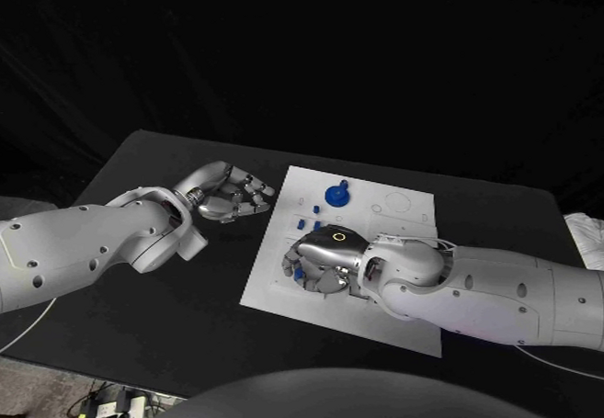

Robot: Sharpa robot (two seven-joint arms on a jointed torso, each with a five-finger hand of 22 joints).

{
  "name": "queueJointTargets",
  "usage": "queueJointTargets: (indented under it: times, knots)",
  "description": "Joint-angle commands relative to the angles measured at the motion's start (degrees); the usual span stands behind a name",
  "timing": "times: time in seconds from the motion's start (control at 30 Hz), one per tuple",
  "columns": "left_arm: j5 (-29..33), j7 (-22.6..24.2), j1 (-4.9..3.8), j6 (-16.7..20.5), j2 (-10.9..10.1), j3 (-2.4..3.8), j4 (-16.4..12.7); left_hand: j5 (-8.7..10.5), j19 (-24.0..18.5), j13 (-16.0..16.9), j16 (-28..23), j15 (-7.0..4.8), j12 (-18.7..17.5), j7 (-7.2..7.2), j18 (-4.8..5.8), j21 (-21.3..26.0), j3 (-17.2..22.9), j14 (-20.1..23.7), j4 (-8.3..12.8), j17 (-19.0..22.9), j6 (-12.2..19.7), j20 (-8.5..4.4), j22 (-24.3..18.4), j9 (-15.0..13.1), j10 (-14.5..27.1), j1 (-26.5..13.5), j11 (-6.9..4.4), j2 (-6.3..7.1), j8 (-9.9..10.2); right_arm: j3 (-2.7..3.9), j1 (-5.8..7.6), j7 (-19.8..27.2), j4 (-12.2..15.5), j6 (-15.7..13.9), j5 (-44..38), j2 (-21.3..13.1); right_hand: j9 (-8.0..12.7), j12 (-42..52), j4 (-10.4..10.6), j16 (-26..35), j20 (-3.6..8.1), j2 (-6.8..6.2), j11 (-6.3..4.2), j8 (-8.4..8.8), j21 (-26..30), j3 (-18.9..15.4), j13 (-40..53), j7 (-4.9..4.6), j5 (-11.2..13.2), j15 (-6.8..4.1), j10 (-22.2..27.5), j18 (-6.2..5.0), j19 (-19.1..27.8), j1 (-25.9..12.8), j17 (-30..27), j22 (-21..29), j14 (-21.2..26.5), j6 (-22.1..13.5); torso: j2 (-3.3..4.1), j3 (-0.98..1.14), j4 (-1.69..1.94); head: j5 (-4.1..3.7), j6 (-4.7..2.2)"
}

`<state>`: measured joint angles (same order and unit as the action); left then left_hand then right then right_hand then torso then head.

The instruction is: Assemble the parts on the task board

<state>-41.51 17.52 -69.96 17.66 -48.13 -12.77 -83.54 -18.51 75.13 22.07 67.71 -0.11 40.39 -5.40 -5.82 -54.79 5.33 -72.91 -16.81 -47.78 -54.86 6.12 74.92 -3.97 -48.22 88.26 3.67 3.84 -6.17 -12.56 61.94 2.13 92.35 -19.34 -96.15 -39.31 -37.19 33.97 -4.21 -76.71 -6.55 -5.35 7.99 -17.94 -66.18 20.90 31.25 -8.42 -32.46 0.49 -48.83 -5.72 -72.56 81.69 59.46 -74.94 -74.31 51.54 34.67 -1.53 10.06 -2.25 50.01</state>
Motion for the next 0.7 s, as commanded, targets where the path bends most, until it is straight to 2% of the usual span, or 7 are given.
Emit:
queueJointTargets:
  times: [0.03,0.23,0.7]
  knots:
    - [0.1,-0.05,-0.01,-0.95,0.04,0.03,-0.16,-0.3,-0.5,-0.09,-0.08,-0.03,0.24,-0.52,-0.82,0.16,0.32,0.56,0.1,0.05,-0.01,-0.07,5.61,0.04,0.17,0.48,0.03,-0.26,0.25,0.0,-0.06,-0.12,0.03,-0.33,-2.19,-0.1,0.07,0.43,-0.4,-0.16,0.02,0.51,-3.57,0.38,-0.3,0.13,0.26,0.05,-0.17,-0.05,-3.81,0.05,-0.1,0.97,0.17,-7.73,-0.13,-0.34,0.0,-0.04,-0.02,-0.01,-0.01]
    - [0.1,-0.1,-0.01,-1.0,0.1,0.03,-0.14,-0.3,-0.5,-0.09,-0.08,-0.03,0.24,-0.52,-0.82,0.16,0.32,0.56,0.1,0.05,-0.01,-0.07,5.61,0.04,0.17,0.48,0.03,-0.26,0.25,0.0,-0.07,-0.61,-0.28,0.44,-2.31,-0.21,0.12,0.34,-0.47,-0.24,0.01,0.51,-3.52,0.53,-0.46,0.19,0.26,0.03,-0.18,-0.03,-3.57,0.07,-0.13,0.95,0.28,-7.75,-0.2,-0.48,0.01,-0.08,-0.08,-0.02,-0.01]
    - [0.1,-0.28,-0.01,-1.16,0.17,0.03,-0.1,-0.29,-0.52,-0.11,-0.12,-0.01,0.24,-0.62,-0.83,0.25,0.33,0.6,0.09,0.11,0.02,-0.06,5.6,0.04,0.21,0.47,0.06,-0.25,0.27,-0.01,-0.08,-1.57,-0.77,1.4,-2.59,-0.33,0.17,0.24,-0.46,-0.22,-0.02,0.54,-3.48,0.65,-0.48,0.23,0.26,-0.01,0.03,0.02,-3.3,0.06,-0.04,0.82,0.2,-7.72,-0.17,-0.58,-0.04,-0.02,0.04,0.05,-0.01]
